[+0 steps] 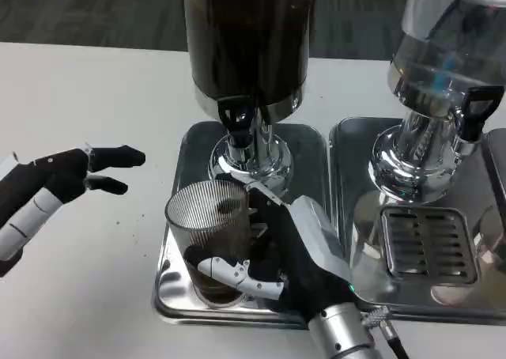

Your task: Grasp the cup under the faucet to collect the drink, then remove the cup.

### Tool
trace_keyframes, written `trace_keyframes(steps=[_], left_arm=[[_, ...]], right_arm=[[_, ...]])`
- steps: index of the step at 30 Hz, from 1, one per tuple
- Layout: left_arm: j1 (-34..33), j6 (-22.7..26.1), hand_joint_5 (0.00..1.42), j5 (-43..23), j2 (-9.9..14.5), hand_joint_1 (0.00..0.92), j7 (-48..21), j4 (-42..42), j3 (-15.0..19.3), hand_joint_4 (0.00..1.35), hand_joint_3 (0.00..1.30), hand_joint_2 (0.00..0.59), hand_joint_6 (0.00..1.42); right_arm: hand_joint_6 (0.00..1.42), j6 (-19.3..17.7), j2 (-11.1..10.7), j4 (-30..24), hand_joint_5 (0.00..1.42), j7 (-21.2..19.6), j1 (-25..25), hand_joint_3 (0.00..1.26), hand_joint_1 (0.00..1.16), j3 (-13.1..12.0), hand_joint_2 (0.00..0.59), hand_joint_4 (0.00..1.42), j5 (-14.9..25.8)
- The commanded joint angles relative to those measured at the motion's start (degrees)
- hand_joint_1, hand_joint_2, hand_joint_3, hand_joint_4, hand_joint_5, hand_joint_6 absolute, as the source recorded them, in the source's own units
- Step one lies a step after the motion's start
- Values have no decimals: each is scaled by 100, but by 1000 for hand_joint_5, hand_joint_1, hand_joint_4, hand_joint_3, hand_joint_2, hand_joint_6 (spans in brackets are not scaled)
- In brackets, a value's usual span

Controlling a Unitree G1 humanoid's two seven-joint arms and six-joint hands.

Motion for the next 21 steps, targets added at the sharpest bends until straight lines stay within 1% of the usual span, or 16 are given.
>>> trace_keyframes(steps=[1,5,6,10,11,16,21], left_arm=[[-12,50,192,84,94,0,4,-22,-3,270,384,142,372],[-23,51,193,86,89,0,3,-9,-9,270,383,137,374],[-25,54,194,86,88,0,3,-8,-11,270,382,137,374],[-38,42,196,95,81,0,5,16,-16,270,378,137,376],[-37,41,196,98,79,0,2,17,-20,270,378,137,376],[-45,41,197,97,73,0,-10,28,-31,270,375,137,376],[-59,45,197,99,71,0,-20,36,-42,270,368,137,377]], right_arm=[[924,-97,-12,146,671,-182,72,298,637,15,222,446,-112],[996,-166,-7,205,716,-311,91,327,658,8,222,494,-128],[1001,-189,-9,225,727,-291,83,330,666,0,216,506,-100],[1041,-367,1,279,747,-518,114,338,676,-46,214,521,-119],[1047,-366,0,296,759,-483,97,344,678,-52,213,526,-95],[1082,-492,33,370,776,-678,139,361,682,-93,219,538,-88],[1108,-569,34,459,799,-747,138,378,691,-113,226,553,-78]])
